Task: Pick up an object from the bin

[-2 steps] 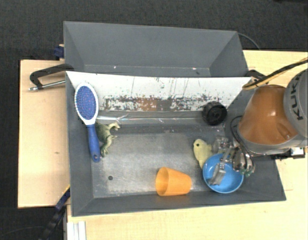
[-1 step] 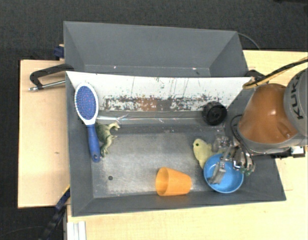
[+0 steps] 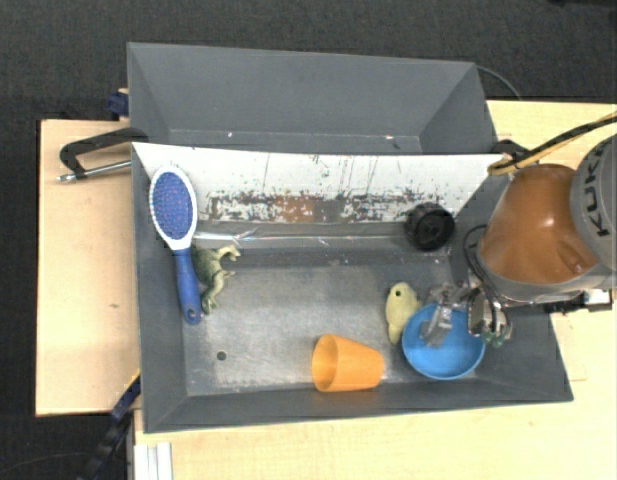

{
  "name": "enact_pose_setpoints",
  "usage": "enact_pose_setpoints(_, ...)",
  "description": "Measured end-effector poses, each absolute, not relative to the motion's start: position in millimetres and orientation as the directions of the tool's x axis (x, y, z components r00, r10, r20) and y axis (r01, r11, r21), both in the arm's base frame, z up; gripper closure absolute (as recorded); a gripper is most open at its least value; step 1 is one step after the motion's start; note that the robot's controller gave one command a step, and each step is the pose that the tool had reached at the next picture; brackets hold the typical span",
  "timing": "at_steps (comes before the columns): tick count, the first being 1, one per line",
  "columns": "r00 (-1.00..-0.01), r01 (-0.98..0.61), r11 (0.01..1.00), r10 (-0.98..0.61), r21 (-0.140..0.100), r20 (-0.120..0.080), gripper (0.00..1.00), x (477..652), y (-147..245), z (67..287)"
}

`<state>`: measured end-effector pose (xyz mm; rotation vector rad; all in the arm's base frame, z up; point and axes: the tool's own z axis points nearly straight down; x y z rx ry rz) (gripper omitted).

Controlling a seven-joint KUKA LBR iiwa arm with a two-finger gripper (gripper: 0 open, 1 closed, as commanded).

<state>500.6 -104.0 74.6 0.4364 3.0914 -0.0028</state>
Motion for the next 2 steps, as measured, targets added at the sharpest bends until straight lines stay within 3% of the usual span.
enact_pose_setpoints(2,-0.961,0.276,0.961,0.276,0.002,-0.013,1.0,506.5,-104,202)
